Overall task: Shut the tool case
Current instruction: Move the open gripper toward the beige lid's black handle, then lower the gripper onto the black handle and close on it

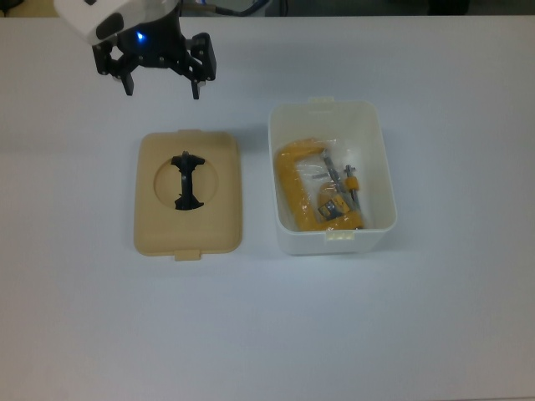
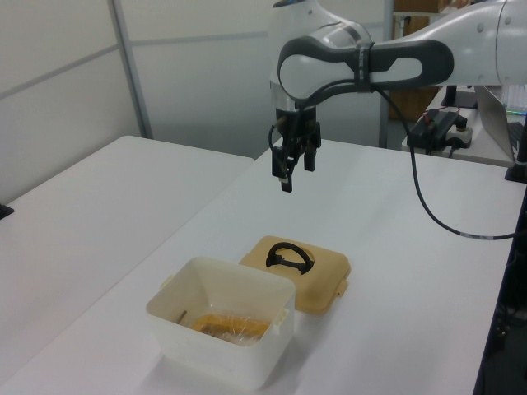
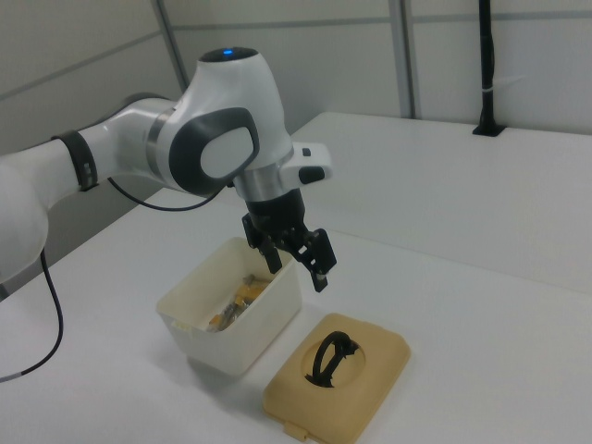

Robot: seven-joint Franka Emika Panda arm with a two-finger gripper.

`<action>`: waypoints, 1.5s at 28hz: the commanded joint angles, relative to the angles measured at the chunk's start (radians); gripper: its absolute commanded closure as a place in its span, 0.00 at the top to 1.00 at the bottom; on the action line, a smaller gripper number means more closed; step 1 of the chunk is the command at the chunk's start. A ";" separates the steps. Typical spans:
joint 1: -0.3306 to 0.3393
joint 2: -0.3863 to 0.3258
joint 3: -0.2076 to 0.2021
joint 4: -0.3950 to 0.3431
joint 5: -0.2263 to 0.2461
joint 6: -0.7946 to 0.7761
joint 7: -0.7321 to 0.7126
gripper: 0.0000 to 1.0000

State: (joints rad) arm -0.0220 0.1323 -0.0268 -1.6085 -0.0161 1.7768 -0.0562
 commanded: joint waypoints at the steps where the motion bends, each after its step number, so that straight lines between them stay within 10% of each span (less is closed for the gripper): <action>1: -0.001 -0.005 -0.008 -0.073 0.012 0.084 -0.019 1.00; 19: 0.011 0.187 -0.007 -0.083 -0.091 0.286 -0.085 1.00; 42: 0.013 0.109 0.001 -0.267 -0.071 0.351 -0.073 0.88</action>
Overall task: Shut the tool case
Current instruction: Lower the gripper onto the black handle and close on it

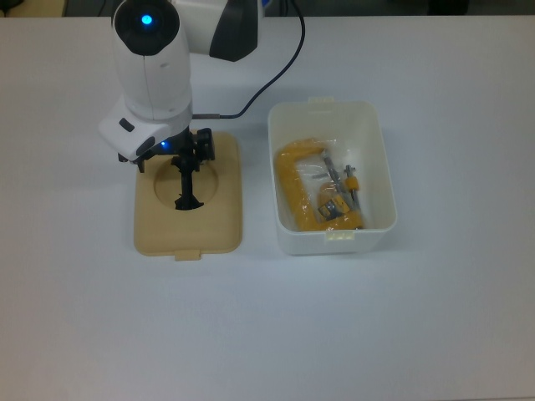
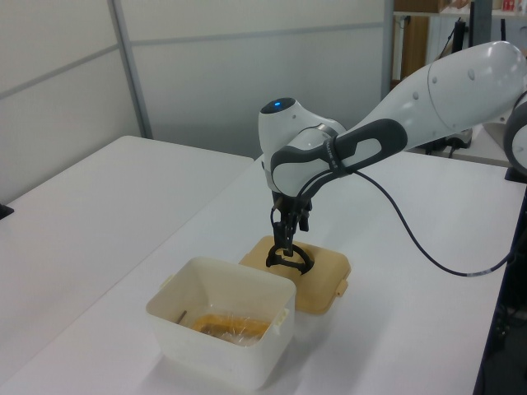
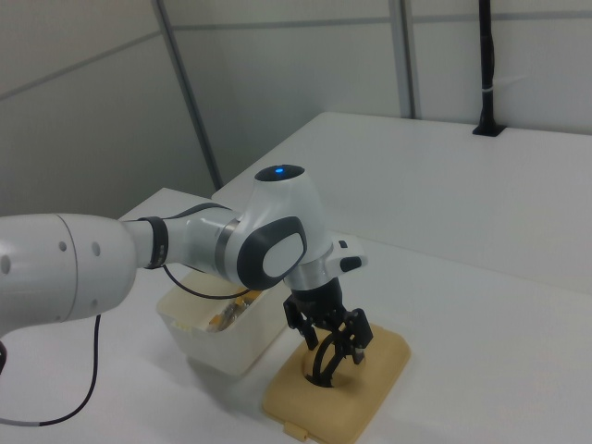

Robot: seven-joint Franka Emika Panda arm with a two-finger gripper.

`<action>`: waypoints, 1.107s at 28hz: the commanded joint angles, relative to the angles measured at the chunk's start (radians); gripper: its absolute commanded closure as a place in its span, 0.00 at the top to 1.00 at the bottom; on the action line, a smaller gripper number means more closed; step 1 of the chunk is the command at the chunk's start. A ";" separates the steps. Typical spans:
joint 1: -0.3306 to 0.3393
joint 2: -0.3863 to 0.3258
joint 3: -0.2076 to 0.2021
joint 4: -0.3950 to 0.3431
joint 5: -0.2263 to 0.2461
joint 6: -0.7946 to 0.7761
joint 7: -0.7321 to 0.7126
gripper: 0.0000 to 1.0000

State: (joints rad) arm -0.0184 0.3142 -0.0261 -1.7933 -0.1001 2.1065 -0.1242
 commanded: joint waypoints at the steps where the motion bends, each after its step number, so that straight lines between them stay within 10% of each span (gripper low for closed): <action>1: 0.009 -0.076 0.003 -0.084 0.017 0.020 -0.005 0.85; 9: 0.009 -0.076 0.029 -0.083 0.033 0.007 -0.002 0.34; 31: 0.009 -0.009 0.043 -0.024 0.051 0.067 -0.008 0.16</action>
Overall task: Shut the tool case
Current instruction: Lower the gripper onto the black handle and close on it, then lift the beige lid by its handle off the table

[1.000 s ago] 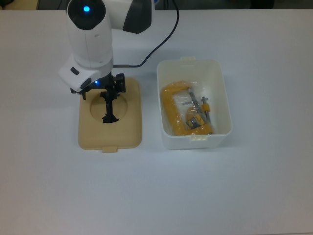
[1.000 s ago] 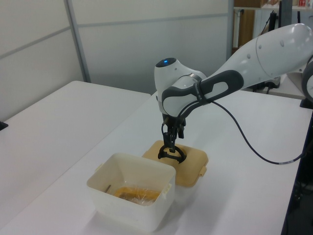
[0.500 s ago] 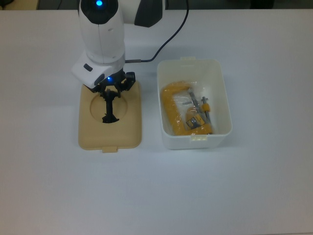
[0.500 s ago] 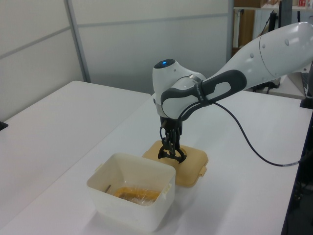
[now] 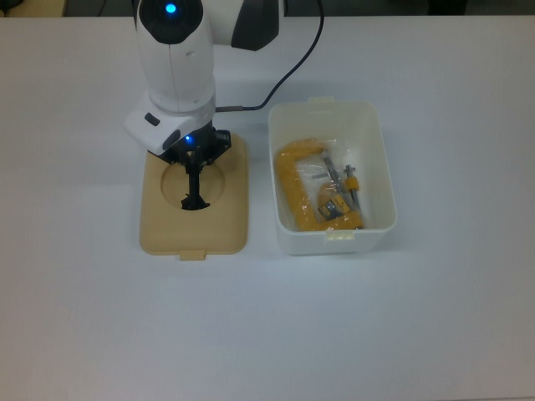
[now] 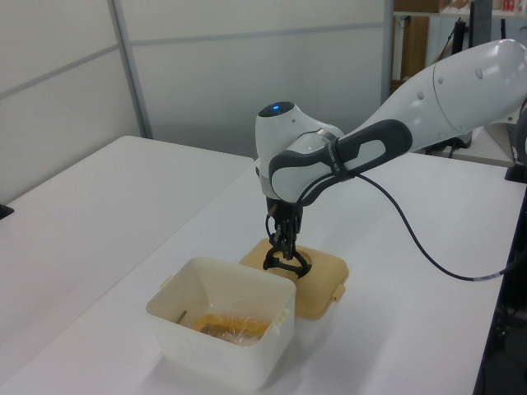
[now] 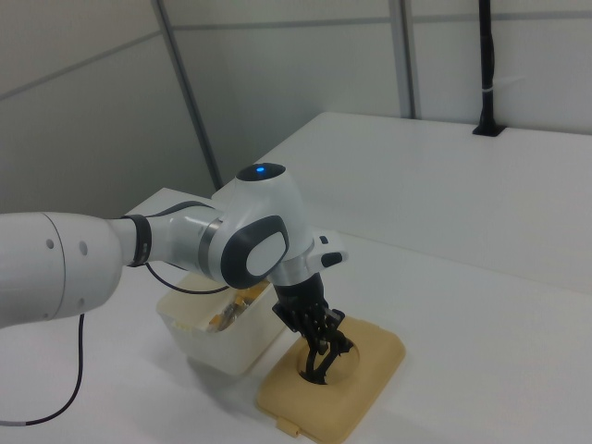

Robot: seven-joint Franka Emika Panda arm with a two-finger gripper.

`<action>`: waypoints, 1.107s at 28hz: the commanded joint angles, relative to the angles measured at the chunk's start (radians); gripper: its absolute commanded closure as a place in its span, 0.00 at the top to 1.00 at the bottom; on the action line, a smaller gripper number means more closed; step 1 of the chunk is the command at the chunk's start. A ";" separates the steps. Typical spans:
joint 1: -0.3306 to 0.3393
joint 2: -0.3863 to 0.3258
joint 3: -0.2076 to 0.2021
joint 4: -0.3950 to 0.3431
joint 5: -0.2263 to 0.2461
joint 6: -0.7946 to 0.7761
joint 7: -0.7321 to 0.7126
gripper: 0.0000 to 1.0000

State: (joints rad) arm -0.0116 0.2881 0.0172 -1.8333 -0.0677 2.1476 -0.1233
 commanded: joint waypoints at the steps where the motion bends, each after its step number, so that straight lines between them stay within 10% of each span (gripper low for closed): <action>1: 0.002 0.017 -0.002 0.017 0.019 0.028 -0.010 0.15; 3: 0.001 0.017 0.000 0.019 0.019 0.031 -0.021 0.00; 17: -0.013 -0.027 -0.013 0.061 0.020 -0.012 -0.071 0.00; 31: -0.087 -0.059 -0.016 0.339 0.082 -0.405 -0.071 0.00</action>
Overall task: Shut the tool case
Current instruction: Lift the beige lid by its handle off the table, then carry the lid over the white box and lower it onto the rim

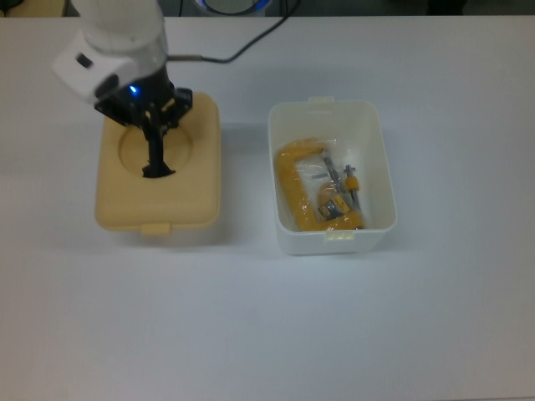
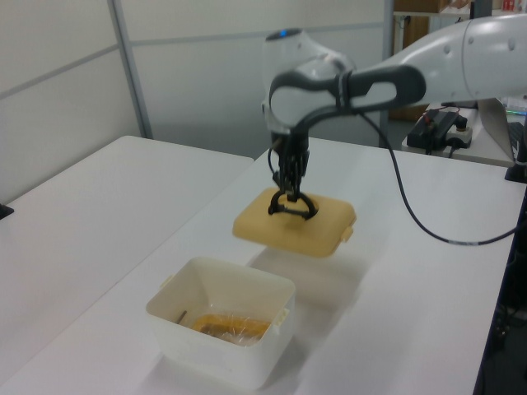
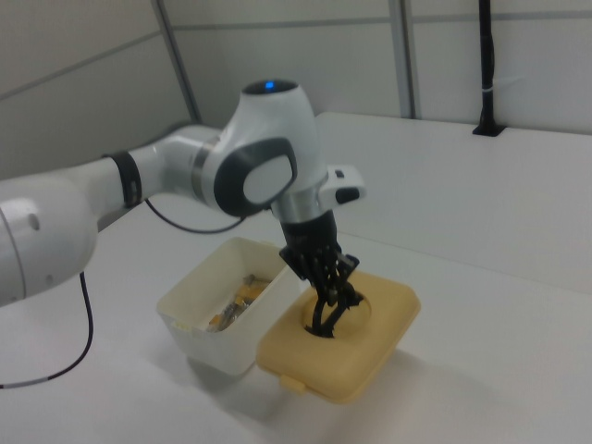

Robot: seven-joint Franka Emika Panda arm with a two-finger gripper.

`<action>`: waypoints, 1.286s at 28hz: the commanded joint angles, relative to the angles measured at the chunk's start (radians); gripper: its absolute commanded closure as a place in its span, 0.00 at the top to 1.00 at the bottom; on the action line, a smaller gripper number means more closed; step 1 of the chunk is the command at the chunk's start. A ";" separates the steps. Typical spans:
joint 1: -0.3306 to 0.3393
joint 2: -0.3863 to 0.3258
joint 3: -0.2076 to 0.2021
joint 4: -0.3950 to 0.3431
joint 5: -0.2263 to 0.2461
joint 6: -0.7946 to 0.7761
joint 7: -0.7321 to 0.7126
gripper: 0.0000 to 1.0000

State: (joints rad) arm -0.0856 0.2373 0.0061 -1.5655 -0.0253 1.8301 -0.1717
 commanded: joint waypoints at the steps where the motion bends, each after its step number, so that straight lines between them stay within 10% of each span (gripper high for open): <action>1: -0.011 -0.010 -0.003 0.078 0.039 -0.095 -0.019 0.00; 21: 0.280 -0.023 0.009 0.082 0.041 -0.097 0.311 0.00; 36: 0.348 -0.007 0.009 0.085 -0.004 -0.036 0.429 0.00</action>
State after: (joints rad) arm 0.2344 0.2260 0.0274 -1.4857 -0.0018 1.7464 0.2074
